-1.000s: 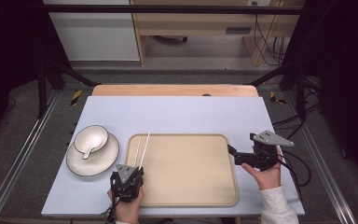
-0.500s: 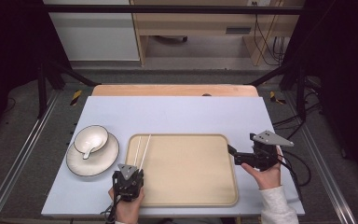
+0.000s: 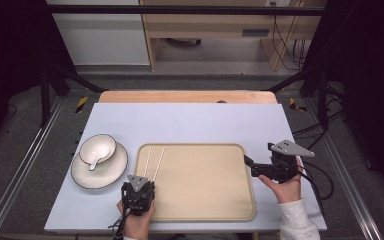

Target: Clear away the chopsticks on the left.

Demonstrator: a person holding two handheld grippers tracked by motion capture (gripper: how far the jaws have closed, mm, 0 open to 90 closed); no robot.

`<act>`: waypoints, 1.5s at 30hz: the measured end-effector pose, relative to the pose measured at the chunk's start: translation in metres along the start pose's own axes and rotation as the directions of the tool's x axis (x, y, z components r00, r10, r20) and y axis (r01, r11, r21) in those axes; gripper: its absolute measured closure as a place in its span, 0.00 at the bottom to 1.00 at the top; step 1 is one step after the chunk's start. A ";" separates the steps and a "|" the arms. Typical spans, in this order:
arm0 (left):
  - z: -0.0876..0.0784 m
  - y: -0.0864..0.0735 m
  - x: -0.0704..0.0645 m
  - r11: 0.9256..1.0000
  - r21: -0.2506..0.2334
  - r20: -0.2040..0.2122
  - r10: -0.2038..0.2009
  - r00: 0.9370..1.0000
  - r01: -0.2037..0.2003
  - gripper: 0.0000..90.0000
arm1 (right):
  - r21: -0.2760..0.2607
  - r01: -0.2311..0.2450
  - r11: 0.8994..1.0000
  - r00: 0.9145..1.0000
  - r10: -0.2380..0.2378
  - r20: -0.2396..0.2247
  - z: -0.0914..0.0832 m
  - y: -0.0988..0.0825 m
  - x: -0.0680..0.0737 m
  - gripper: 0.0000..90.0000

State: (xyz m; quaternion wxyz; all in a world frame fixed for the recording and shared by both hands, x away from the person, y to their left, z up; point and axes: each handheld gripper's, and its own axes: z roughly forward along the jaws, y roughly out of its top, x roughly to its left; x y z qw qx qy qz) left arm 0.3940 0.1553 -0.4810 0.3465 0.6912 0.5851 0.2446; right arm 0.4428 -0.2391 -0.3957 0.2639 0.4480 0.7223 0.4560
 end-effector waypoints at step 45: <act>-0.053 0.051 0.096 0.962 -0.228 0.250 0.209 0.946 -0.152 0.16 | -0.042 -0.032 0.999 0.999 0.032 0.001 -0.013 -0.001 -0.010 0.06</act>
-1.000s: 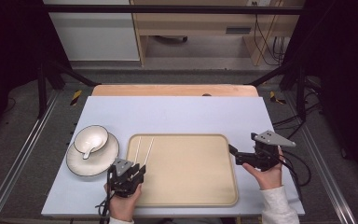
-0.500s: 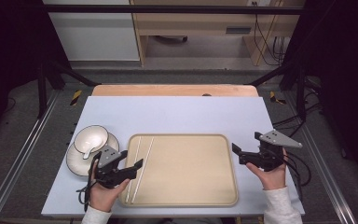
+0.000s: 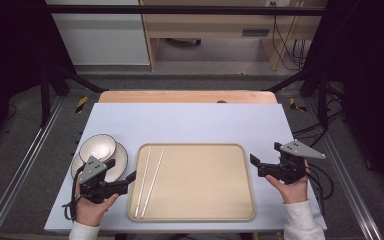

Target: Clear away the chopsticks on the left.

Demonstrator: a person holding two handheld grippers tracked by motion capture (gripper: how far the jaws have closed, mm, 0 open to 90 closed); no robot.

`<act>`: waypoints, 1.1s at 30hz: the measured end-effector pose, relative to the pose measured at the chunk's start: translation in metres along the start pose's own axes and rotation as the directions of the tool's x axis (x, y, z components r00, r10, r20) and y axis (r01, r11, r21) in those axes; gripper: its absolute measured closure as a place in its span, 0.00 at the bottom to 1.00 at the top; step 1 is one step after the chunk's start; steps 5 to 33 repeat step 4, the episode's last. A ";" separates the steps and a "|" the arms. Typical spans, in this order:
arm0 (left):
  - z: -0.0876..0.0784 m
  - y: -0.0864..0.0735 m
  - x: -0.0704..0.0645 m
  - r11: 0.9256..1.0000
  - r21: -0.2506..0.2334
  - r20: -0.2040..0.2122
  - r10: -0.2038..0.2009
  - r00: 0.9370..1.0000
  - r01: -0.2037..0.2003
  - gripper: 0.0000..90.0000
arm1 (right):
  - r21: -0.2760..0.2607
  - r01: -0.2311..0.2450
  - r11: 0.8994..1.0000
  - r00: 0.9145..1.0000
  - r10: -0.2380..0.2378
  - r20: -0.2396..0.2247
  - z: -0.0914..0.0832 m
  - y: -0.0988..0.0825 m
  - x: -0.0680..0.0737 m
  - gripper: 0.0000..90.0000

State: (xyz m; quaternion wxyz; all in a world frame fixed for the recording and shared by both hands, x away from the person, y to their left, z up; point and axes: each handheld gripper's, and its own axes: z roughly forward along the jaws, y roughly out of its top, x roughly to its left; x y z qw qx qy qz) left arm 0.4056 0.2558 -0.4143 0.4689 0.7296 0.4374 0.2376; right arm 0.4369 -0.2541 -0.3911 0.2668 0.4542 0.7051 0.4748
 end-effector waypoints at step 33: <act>0.000 -0.003 0.007 1.000 0.011 -0.017 -0.014 1.000 0.014 0.16 | -0.001 0.001 1.000 1.000 -0.001 0.003 -0.001 0.000 -0.001 0.06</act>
